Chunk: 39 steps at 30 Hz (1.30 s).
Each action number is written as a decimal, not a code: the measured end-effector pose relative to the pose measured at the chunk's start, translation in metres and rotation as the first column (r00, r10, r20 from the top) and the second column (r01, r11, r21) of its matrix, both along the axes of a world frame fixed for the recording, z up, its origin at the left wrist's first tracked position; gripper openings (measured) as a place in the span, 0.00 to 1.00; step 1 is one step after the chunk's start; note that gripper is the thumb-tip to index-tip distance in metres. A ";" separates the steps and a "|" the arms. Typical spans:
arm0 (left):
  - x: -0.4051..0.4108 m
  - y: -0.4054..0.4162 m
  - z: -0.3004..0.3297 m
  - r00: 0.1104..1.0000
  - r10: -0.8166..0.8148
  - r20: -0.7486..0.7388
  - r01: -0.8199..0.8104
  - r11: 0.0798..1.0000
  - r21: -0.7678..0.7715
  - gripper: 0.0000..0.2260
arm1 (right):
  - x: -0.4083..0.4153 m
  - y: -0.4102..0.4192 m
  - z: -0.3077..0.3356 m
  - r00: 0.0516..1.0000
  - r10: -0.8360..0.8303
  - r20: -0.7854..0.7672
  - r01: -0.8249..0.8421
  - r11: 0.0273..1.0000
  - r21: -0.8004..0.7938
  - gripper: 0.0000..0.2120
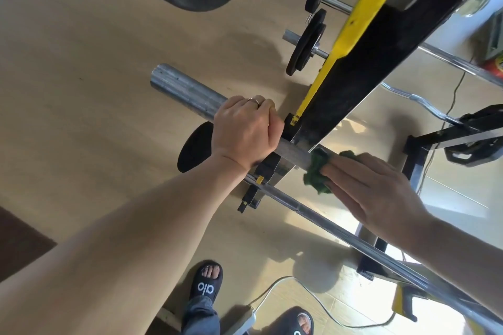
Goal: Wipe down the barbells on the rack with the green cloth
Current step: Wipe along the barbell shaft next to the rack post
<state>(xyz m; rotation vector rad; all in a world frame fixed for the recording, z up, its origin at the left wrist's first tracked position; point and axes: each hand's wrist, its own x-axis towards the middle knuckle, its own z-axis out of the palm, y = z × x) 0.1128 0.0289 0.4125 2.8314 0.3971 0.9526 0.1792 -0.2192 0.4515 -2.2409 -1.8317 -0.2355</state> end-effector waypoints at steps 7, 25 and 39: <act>-0.001 -0.001 0.002 0.999 0.023 -0.039 -0.023 1.000 0.005 0.18 | -0.015 0.053 -0.013 0.993 -0.114 0.009 0.113 0.991 0.076 0.09; -0.024 0.024 0.035 0.946 -0.231 -0.229 0.154 0.938 -0.309 0.19 | -0.005 -0.004 -0.015 0.997 -0.009 0.082 0.020 0.990 -0.141 0.24; -0.037 0.090 0.023 0.824 -0.002 -0.566 -0.058 0.994 -0.089 0.24 | -0.013 0.012 -0.003 0.982 -0.141 -0.123 0.113 0.971 -0.209 0.29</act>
